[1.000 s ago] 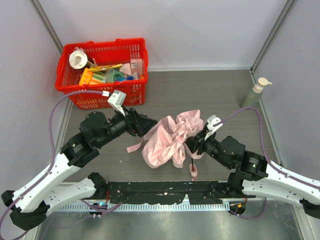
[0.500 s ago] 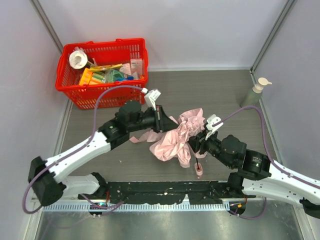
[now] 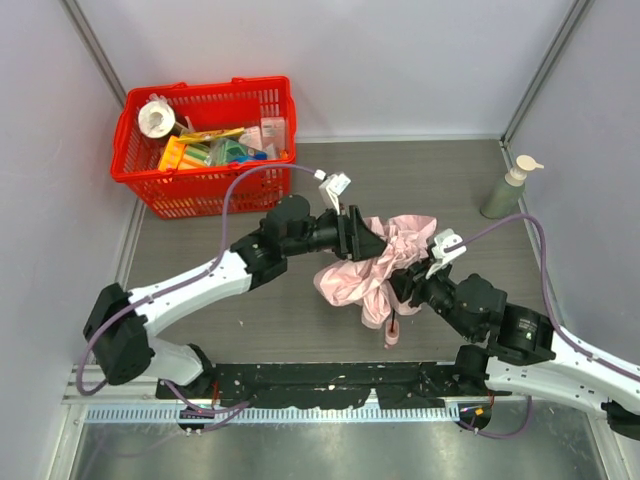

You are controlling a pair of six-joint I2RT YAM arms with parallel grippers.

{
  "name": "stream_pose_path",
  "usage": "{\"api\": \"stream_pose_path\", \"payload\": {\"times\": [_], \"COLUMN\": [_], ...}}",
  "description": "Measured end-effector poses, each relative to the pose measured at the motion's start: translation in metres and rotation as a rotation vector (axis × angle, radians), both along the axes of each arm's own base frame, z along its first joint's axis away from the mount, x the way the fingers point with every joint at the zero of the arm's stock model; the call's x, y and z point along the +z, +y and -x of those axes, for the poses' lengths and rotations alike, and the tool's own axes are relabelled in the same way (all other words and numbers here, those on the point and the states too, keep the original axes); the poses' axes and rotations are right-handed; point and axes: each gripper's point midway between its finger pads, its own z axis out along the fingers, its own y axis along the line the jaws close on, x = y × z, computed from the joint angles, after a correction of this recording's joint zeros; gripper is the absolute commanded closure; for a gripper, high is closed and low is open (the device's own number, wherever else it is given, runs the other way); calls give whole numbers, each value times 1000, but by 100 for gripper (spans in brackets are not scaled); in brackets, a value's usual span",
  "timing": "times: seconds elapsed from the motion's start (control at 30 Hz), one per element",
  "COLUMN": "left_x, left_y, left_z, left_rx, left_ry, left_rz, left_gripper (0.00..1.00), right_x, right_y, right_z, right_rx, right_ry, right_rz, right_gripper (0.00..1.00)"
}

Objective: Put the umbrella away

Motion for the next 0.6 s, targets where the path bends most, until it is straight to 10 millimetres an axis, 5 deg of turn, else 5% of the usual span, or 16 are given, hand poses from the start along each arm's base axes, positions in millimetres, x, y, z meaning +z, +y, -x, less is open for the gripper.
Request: {"api": "stream_pose_path", "payload": {"times": [0.13, 0.3, 0.37, 0.47, 0.53, 0.6], "left_x": [7, 49, 67, 76, 71, 63], "left_y": [28, 71, 90, 105, 103, 90], "left_z": [5, 19, 15, 7, 7, 11], "left_rx": [80, 191, 281, 372, 388, 365], "left_ry": [-86, -195, -213, -222, -226, -224], "left_rz": [-91, -117, -126, -165, -230, -285], "left_gripper": [2, 0, 11, 41, 45, 31], "right_x": [9, 13, 20, 30, 37, 40], "right_y": [-4, -22, -28, -35, -39, -42], "right_z": [3, -9, -16, -26, -33, -39], "right_rx": [-9, -146, -221, -327, -415, -481], "right_ry": [-1, 18, 29, 45, 54, 57], "right_rz": [-50, -31, -21, -10, 1, 15], "right_gripper": [99, 99, 99, 99, 99, 99]}}
